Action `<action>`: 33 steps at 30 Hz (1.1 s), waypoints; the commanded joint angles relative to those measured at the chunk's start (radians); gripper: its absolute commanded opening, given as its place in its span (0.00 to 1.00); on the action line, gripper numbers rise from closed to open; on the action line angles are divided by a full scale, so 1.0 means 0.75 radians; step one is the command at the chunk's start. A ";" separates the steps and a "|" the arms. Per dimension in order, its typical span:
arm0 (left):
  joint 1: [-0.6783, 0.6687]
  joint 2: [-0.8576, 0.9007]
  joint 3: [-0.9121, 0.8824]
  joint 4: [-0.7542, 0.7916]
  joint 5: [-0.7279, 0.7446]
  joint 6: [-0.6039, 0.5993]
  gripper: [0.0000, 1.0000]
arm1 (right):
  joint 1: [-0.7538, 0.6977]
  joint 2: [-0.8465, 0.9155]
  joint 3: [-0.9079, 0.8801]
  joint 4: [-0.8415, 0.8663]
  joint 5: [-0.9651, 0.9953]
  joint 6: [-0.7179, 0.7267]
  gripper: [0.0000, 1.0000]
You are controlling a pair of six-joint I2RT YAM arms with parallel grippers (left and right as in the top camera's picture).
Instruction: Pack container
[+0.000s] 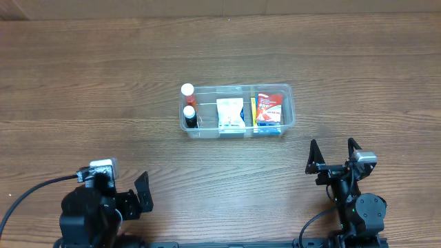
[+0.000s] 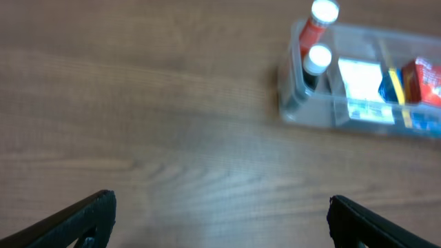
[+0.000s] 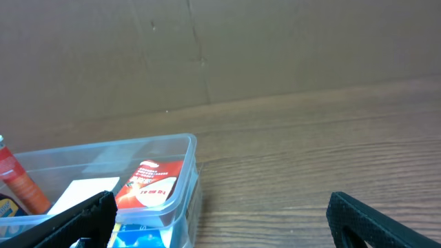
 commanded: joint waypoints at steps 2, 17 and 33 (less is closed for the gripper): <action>-0.002 -0.195 -0.255 0.234 -0.033 0.089 1.00 | 0.011 -0.015 0.001 0.008 -0.004 -0.009 1.00; -0.001 -0.508 -0.911 1.313 -0.032 0.377 1.00 | 0.011 -0.015 0.001 0.008 -0.004 -0.009 1.00; 0.008 -0.508 -1.064 1.358 -0.022 0.385 1.00 | 0.011 -0.015 0.001 0.008 -0.004 -0.009 1.00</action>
